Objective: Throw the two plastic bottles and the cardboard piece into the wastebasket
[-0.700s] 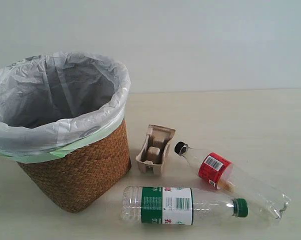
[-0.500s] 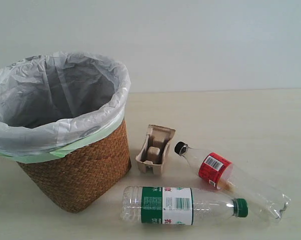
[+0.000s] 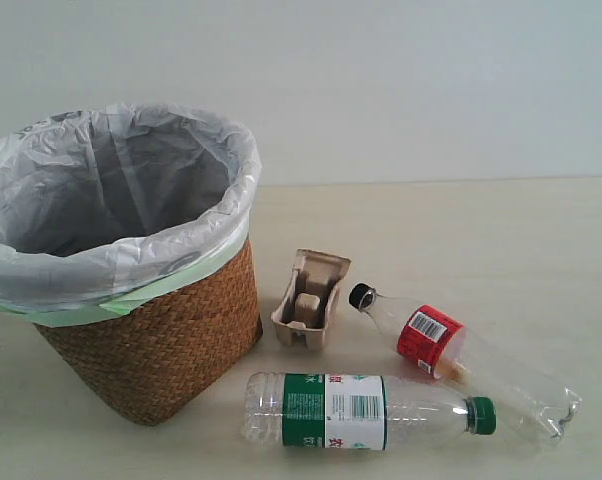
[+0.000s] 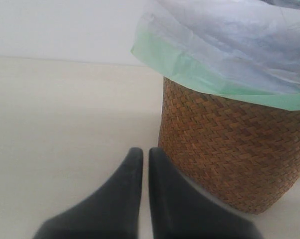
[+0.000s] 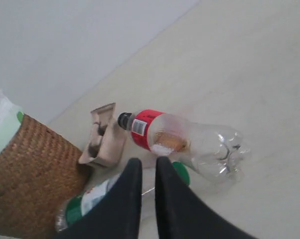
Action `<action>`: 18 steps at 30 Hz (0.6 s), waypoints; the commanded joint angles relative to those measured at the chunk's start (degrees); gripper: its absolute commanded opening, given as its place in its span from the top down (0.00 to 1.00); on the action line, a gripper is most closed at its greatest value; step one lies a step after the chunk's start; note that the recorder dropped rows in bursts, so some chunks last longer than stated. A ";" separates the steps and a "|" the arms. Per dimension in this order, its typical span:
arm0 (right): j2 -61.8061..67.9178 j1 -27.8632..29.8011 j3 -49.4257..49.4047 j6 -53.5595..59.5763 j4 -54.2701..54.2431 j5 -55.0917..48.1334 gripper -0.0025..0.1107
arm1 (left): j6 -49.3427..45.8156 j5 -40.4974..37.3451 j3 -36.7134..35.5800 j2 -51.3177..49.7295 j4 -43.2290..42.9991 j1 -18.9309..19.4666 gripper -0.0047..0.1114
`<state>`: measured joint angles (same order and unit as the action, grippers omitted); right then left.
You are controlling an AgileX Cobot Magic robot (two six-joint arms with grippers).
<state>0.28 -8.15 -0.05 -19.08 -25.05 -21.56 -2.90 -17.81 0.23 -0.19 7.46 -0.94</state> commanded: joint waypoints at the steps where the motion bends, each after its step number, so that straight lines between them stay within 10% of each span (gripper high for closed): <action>1: -0.28 0.15 0.05 -3.28 -3.29 -0.27 0.92 | 0.38 0.07 -0.23 0.19 -0.17 0.04 0.93; 18: -0.28 0.15 0.05 -4.95 -10.55 13.60 0.92 | 0.38 0.07 -0.23 0.19 -0.17 0.04 0.93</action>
<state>0.28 -8.15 -0.05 -24.07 -32.99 -12.78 -2.90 -17.81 0.23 -0.19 7.46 -0.94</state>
